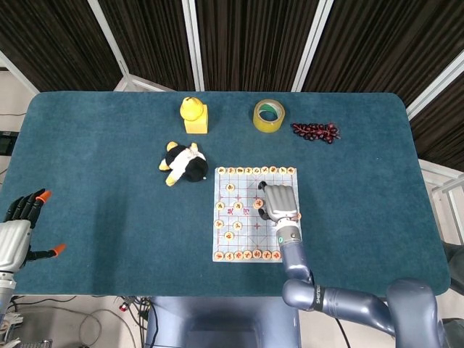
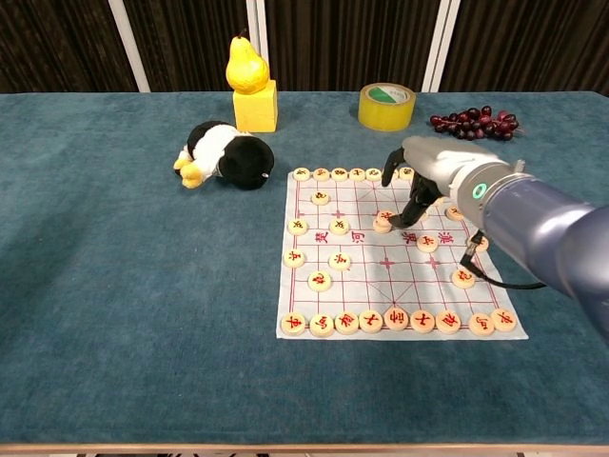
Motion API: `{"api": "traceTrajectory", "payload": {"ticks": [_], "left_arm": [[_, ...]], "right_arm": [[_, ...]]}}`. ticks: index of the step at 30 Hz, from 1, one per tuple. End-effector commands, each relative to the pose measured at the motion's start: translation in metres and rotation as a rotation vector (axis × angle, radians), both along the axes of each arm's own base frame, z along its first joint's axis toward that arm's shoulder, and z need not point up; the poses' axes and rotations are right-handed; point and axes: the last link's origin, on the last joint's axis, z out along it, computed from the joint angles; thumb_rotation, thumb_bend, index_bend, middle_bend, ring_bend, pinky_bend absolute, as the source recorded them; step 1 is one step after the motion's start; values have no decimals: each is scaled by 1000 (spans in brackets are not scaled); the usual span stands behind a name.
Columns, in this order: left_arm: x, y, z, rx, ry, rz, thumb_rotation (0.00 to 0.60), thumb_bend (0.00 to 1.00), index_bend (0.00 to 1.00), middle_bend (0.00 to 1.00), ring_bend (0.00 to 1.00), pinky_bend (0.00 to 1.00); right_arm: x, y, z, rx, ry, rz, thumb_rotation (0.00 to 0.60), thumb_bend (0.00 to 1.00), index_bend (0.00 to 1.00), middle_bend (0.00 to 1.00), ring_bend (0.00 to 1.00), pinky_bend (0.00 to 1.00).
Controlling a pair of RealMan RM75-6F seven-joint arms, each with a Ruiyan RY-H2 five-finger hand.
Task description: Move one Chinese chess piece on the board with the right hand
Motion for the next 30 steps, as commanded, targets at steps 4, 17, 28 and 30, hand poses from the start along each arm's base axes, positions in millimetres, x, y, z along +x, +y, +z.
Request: {"api": "traceTrajectory", "payload": {"ticks": [4, 17, 28, 30], "left_arm": [[0, 0, 1, 7, 14, -4, 600, 0, 0, 0, 0, 0], [2, -3, 1, 25, 54, -20, 600, 0, 0, 0, 0, 0], [0, -6, 3, 49, 109, -24, 600, 0, 0, 0, 0, 0], [0, -6, 3, 48, 125, -20, 600, 0, 0, 0, 0, 0]], "right_arm": [[-7, 18, 49, -122, -1, 108, 600, 382, 227, 1000, 1000, 867], [-79, 88, 163, -349, -80, 133, 600, 383, 325, 841, 704, 837], [-142, 141, 215, -302, 65, 29, 600, 330, 0, 1, 0, 0], [-153, 147, 221, -324, 99, 34, 600, 325, 0, 0, 0, 0]]}}
